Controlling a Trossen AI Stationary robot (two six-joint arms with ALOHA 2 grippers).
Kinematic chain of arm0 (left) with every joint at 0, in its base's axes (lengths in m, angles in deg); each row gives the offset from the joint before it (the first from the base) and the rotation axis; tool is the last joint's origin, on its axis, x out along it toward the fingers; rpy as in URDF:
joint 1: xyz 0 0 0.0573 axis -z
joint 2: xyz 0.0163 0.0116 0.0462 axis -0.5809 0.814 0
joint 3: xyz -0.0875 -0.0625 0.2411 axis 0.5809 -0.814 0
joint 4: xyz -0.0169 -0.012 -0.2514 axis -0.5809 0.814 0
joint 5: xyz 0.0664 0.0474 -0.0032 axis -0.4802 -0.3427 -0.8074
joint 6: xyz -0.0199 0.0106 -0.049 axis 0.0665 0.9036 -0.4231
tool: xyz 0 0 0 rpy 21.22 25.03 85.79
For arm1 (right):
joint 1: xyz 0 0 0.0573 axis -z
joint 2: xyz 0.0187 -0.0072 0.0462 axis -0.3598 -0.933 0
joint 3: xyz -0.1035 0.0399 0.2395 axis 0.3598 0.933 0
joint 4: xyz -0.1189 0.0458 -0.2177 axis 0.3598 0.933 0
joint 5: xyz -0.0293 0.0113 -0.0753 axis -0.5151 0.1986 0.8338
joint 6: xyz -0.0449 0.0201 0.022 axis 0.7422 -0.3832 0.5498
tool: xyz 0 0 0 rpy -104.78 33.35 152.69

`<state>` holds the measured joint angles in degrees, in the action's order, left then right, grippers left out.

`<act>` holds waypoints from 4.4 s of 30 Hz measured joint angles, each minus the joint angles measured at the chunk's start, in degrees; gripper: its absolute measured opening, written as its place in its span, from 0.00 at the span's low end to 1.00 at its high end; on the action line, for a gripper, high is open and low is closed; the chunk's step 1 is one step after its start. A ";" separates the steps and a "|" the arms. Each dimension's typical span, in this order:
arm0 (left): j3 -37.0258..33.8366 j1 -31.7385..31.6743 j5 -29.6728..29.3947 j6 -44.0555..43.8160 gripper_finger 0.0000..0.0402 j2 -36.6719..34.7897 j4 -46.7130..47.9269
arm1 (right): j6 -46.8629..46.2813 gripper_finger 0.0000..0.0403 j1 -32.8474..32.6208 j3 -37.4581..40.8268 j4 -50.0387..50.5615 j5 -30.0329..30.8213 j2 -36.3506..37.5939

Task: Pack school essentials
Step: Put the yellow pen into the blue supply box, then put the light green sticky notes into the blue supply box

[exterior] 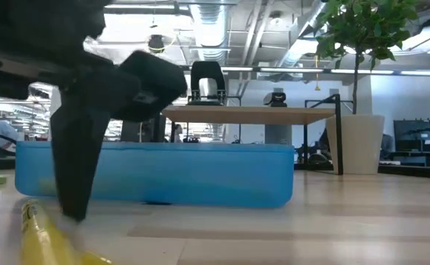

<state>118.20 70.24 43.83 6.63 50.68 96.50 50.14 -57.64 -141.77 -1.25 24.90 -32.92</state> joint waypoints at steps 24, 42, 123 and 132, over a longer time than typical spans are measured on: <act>7.95 -0.38 1.91 -5.79 0.01 5.04 11.89 | -0.02 0.27 0.00 0.00 -0.05 0.00 0.00; 7.76 -0.01 -4.80 -7.79 0.00 -4.35 18.22 | -0.02 0.27 0.00 -0.02 0.24 -0.02 -0.02; -38.27 14.86 -14.86 -47.46 0.37 -46.41 19.04 | 6.69 0.27 1.86 -0.07 -0.68 1.14 2.19; -38.24 19.30 -14.91 -46.12 0.37 -41.28 18.47 | 6.54 0.27 2.35 -0.07 -0.88 1.16 2.19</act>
<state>79.96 89.54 28.91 -39.49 9.40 114.97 56.68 -55.30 -141.83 -2.13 26.06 -30.73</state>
